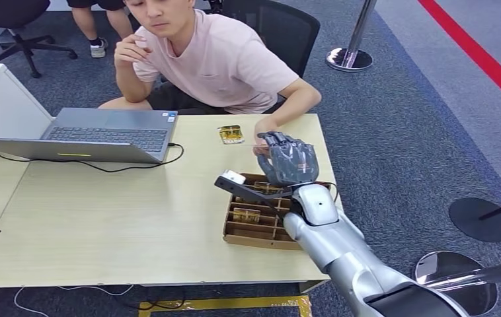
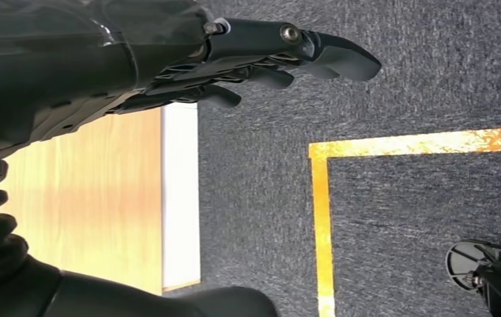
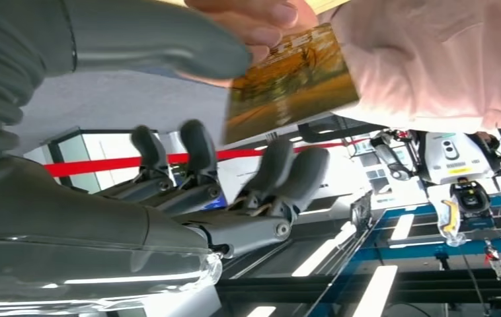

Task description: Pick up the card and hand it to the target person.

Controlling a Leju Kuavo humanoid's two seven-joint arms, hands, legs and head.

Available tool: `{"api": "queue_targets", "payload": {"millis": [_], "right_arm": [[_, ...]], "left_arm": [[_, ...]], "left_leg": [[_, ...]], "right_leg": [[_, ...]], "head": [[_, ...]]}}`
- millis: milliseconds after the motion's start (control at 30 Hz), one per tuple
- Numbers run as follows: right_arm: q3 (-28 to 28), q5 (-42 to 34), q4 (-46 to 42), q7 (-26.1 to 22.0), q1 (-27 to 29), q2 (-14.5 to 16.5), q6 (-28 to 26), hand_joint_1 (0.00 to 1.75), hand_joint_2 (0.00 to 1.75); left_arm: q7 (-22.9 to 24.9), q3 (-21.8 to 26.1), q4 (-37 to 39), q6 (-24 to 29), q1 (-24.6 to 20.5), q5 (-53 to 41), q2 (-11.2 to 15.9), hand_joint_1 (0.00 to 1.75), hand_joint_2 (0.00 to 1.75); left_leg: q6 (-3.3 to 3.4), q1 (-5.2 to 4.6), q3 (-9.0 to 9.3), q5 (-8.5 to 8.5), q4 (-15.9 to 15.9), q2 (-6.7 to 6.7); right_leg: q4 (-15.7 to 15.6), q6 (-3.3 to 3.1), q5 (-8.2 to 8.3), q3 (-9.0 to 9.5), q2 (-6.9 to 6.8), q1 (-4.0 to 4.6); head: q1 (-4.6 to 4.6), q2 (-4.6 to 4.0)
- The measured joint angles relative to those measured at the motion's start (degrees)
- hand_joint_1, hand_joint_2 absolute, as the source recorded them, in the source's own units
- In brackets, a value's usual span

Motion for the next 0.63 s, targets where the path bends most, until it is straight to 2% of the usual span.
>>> {"api": "queue_targets", "payload": {"millis": [200,300,467,633], "right_arm": [[-1.1,-0.7,1.5,-0.2,-0.8,0.0,0.0,0.0,1.75],[-2.3,-3.6,2.1,-1.5,-1.3,0.0,0.0,0.0,1.75],[-6.3,-13.5,2.7,-5.2,-2.1,-0.1,0.0,0.0,1.75],[-9.7,-28.8,2.6,-7.5,-3.0,-0.9,1.2,0.0,1.75]], "left_arm": [[0.0,0.0,0.0,0.4,0.0,0.1,0.1,0.0,0.0],[0.2,0.0,0.0,0.5,0.0,0.7,0.2,0.0,0.0],[0.4,0.0,0.0,0.7,0.0,1.0,0.3,0.0,0.0],[0.5,0.0,0.0,0.8,0.0,1.1,0.4,0.0,0.0]], "left_leg": [[0.0,0.0,0.0,0.0,0.0,0.0],[0.0,0.0,0.0,0.0,0.0,0.0],[0.0,0.0,0.01,0.0,0.0,0.0],[0.0,0.0,0.02,0.0,0.0,0.0]], "right_leg": [[0.0,0.0,0.0,0.0,0.01,0.0],[0.0,0.0,0.0,0.0,0.0,0.0],[0.0,0.0,0.0,0.0,0.01,0.0],[0.0,0.0,0.0,0.0,0.0,0.0]], "head": [[0.0,0.0],[0.0,0.0],[0.0,0.0],[0.0,0.0]]}}
